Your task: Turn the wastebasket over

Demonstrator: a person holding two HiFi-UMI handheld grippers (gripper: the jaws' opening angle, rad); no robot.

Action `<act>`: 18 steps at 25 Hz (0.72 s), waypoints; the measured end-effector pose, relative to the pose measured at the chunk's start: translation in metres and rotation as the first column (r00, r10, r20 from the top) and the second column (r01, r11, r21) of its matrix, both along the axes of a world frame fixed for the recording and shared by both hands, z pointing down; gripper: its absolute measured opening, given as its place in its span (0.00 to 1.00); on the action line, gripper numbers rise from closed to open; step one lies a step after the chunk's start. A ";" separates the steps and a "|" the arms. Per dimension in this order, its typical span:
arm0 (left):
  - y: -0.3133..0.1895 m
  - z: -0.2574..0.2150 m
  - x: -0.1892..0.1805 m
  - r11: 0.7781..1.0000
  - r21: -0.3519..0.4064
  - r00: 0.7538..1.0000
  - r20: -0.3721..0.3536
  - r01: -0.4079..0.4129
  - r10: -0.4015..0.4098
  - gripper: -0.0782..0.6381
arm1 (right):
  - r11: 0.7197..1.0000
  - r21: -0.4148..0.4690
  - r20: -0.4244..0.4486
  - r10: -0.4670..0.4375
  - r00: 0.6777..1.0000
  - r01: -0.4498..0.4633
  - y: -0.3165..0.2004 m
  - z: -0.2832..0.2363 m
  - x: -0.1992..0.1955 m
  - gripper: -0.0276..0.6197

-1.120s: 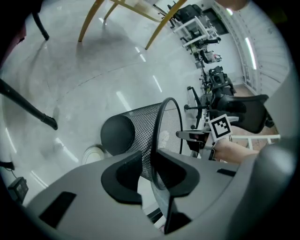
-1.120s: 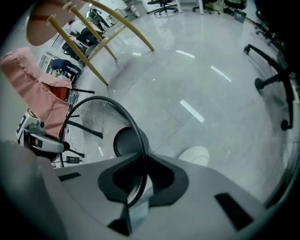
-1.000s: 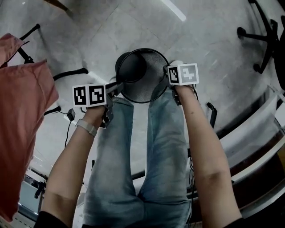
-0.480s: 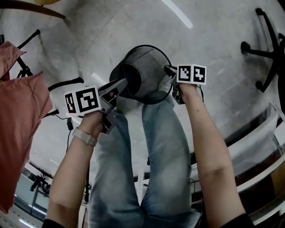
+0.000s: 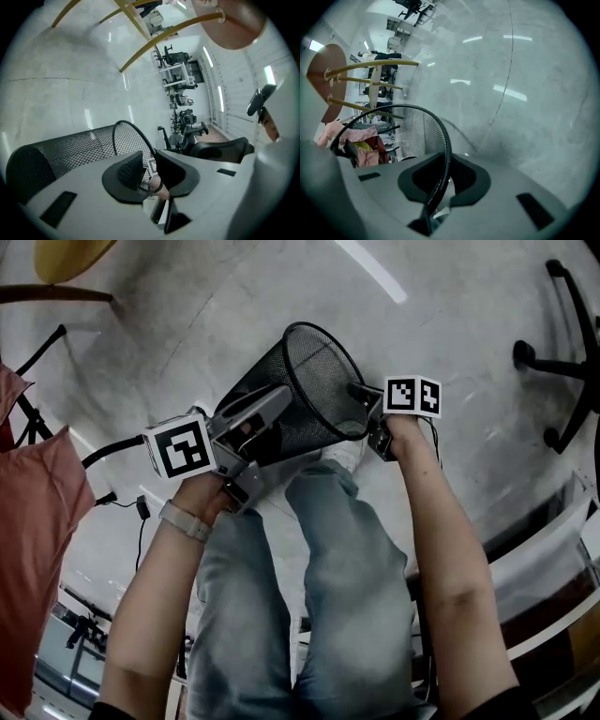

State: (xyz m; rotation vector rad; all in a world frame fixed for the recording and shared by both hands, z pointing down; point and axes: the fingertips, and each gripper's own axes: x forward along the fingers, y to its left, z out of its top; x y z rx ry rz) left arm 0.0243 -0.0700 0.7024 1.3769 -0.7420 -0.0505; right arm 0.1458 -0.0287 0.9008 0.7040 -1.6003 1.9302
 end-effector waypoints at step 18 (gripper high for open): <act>-0.007 0.046 0.016 0.994 0.045 0.992 0.092 -0.095 0.091 0.25 | 0.968 -0.162 -0.115 0.173 0.978 -0.191 -0.005 0.042 0.046 0.27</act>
